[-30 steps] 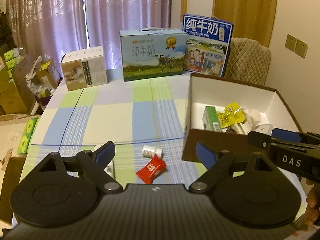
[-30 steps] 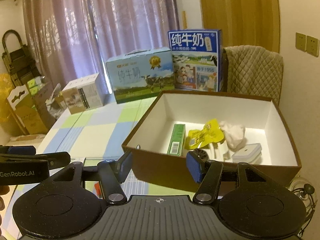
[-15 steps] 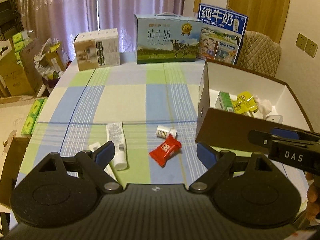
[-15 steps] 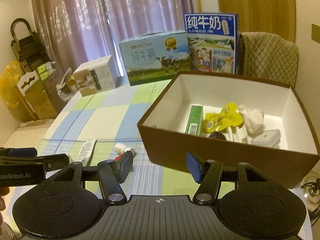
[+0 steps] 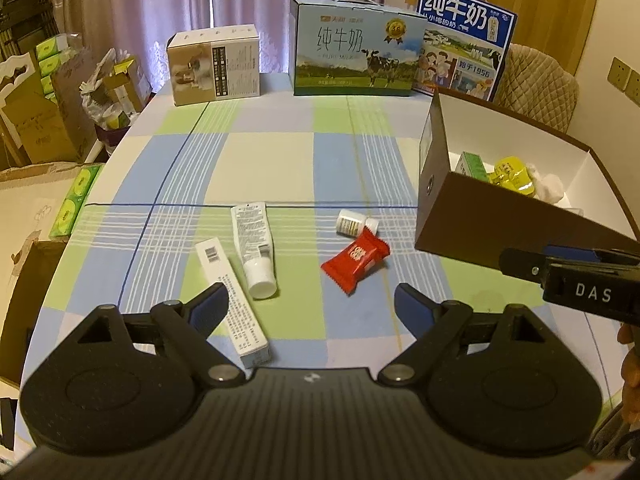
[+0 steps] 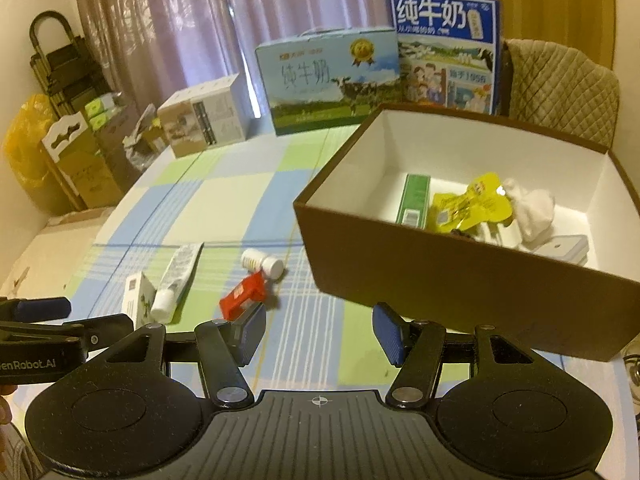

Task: Organize objects
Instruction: 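Withdraw both tools from the box toward the remaining table items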

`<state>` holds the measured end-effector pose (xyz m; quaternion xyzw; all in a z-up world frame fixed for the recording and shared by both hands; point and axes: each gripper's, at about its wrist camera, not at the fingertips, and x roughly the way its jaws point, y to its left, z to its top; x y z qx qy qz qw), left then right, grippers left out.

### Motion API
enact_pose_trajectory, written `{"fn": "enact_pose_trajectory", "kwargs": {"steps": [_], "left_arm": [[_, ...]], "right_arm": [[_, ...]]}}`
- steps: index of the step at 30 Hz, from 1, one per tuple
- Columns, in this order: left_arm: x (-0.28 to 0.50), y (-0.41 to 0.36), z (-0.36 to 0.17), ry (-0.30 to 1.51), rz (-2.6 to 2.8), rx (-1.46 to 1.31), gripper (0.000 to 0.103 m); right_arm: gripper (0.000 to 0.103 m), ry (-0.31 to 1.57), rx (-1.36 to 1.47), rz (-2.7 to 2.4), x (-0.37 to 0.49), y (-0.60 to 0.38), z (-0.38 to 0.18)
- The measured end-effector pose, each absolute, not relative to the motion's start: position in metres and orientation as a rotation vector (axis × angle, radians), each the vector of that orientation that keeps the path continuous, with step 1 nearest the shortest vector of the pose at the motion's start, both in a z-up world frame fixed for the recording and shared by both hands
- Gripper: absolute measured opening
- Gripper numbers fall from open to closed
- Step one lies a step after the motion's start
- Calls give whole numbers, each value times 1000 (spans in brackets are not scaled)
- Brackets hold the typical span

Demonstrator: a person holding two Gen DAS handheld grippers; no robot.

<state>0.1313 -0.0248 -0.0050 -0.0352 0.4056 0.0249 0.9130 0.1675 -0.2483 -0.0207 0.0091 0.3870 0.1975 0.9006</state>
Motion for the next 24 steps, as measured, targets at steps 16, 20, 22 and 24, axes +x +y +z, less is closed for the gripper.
{"fn": "enact_pose_trajectory", "kwargs": {"steps": [16, 20, 22, 24], "left_arm": [[127, -2, -34, 909, 128, -88, 91], [130, 3, -44, 937, 154, -91, 91], [131, 6, -50, 954, 167, -96, 91], [133, 9, -56, 968, 177, -99, 91]], "right_arm": [[56, 888, 23, 461, 175, -233, -50], [56, 916, 63, 477, 179, -228, -58], [56, 924, 72, 479, 180, -227, -60], [56, 937, 76, 476, 183, -224, -64]]}}
